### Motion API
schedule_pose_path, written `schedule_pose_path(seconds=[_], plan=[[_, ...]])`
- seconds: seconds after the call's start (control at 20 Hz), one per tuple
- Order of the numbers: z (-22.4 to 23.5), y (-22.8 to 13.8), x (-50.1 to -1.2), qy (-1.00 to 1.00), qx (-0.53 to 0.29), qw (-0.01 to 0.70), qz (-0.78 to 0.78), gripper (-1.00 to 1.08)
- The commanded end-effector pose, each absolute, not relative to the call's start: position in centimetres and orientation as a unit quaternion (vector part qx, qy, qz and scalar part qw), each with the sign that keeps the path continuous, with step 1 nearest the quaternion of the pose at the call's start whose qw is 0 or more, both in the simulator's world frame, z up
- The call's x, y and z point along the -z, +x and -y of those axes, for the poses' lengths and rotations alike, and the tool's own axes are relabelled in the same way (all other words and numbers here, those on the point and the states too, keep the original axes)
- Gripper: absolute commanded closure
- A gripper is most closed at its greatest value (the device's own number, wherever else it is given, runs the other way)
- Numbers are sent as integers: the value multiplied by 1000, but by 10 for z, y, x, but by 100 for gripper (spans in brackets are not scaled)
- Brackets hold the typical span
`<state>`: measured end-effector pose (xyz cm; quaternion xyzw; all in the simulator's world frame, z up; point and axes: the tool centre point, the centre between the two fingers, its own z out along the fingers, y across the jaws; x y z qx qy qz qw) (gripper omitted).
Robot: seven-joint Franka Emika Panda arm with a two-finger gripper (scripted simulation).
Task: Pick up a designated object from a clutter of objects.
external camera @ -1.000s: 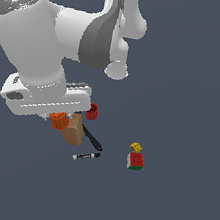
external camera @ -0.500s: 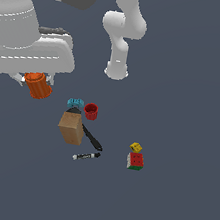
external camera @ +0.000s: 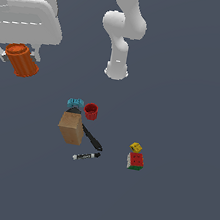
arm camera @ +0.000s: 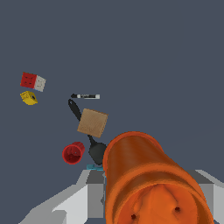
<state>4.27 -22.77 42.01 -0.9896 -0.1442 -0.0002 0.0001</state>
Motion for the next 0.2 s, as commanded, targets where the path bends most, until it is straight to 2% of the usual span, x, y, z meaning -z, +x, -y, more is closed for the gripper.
schedule_pose_path(seconds=[0.0, 0.15], plan=[[230, 42, -426, -989, 0, 0, 145, 108], [231, 41, -428, -989, 0, 0, 145, 108]])
